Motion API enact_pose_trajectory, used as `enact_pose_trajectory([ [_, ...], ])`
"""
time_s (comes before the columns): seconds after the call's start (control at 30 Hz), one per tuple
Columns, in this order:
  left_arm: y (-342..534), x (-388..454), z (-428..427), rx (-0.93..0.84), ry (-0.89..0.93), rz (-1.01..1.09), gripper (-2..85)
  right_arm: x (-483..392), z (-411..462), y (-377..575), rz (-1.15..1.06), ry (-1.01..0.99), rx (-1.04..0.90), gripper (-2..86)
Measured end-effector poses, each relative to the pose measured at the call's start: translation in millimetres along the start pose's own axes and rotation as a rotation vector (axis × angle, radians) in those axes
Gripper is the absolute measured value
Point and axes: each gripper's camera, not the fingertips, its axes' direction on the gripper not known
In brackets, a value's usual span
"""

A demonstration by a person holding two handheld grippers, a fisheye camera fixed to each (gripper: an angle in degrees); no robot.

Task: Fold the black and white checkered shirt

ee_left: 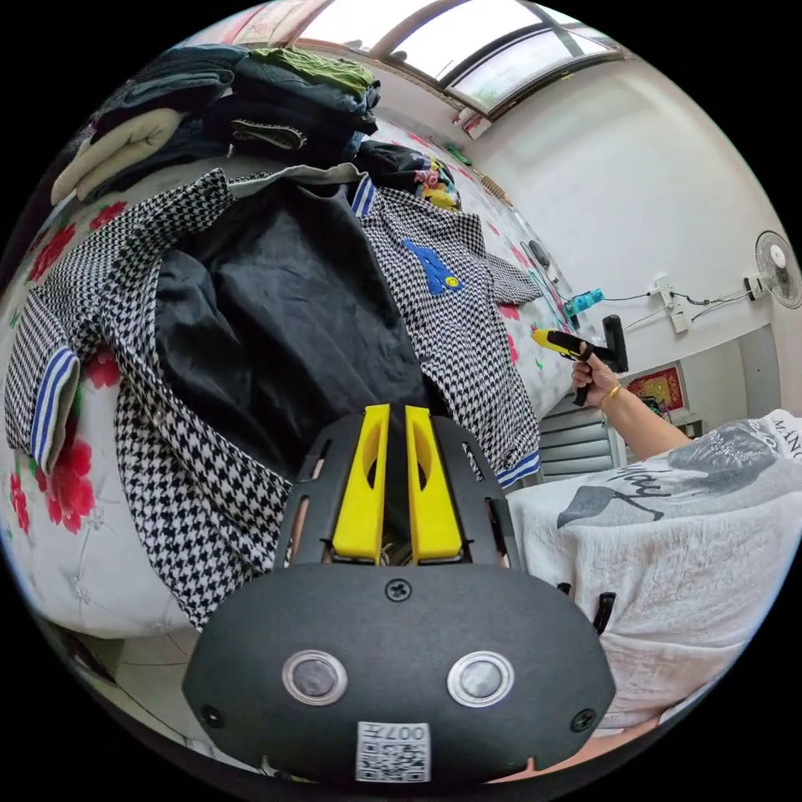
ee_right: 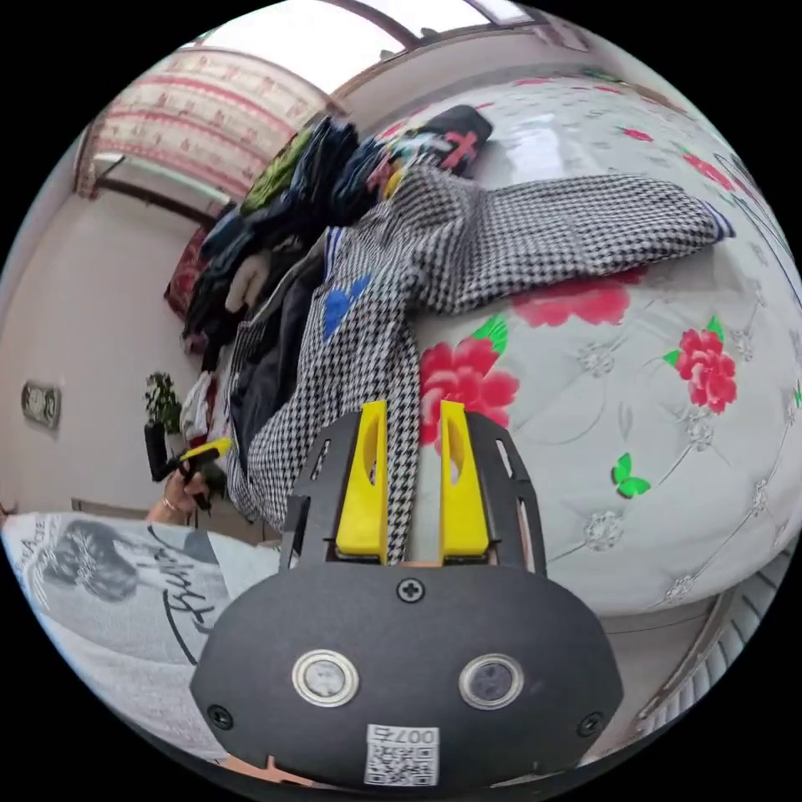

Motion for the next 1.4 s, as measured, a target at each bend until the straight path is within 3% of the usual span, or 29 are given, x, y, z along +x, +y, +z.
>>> enact_pose_trajectory([
  [0.23,-126,-3,38,0.021,-0.045,0.051,5.5,129,-14,-87,0.527,-0.041,0.314,9.2],
  [0.33,-179,-1,60,0.004,-0.010,0.085,5.4,145,-8,-107,0.557,0.016,0.396,8.5],
  [0.5,-237,-20,92,-0.014,-0.053,0.060,4.3,163,23,-137,0.562,0.031,0.363,2.7],
  [0.57,-248,-31,99,-0.039,-0.086,0.029,2.1,163,10,-139,0.596,0.146,0.395,1.2],
  [0.63,-256,-41,101,-0.050,-0.141,-0.014,0.3,146,-22,-138,0.539,0.437,0.534,0.5],
  [0.67,-260,-47,101,-0.054,-0.176,-0.031,-0.4,146,-24,-140,0.513,0.472,0.532,0.6],
  [0.8,-269,-54,107,-0.091,-0.283,-0.076,-0.9,204,-10,-135,0.592,0.317,0.383,1.6],
  [0.9,-263,-28,93,0.013,-0.178,-0.029,-0.8,197,-20,-106,0.636,0.331,0.503,2.3],
  [0.97,-261,-3,91,0.053,-0.120,0.042,-0.6,170,-12,-104,0.545,0.348,0.499,2.7],
  [1.07,-267,35,105,0.039,-0.108,0.145,-0.1,85,32,-109,0.201,0.348,0.391,3.3],
  [1.13,-268,48,113,0.033,-0.149,0.158,0.3,14,83,-104,-0.074,0.313,0.250,3.7],
  [1.27,-233,63,96,0.088,-0.081,0.129,2.2,-69,150,-82,-0.384,0.186,0.046,4.3],
  [1.33,-203,71,75,0.116,-0.129,0.137,3.3,-108,182,-64,-0.515,0.061,-0.073,4.6],
  [1.4,-158,78,30,0.192,-0.352,0.111,4.5,-130,200,-50,-0.586,-0.043,-0.170,4.9],
])
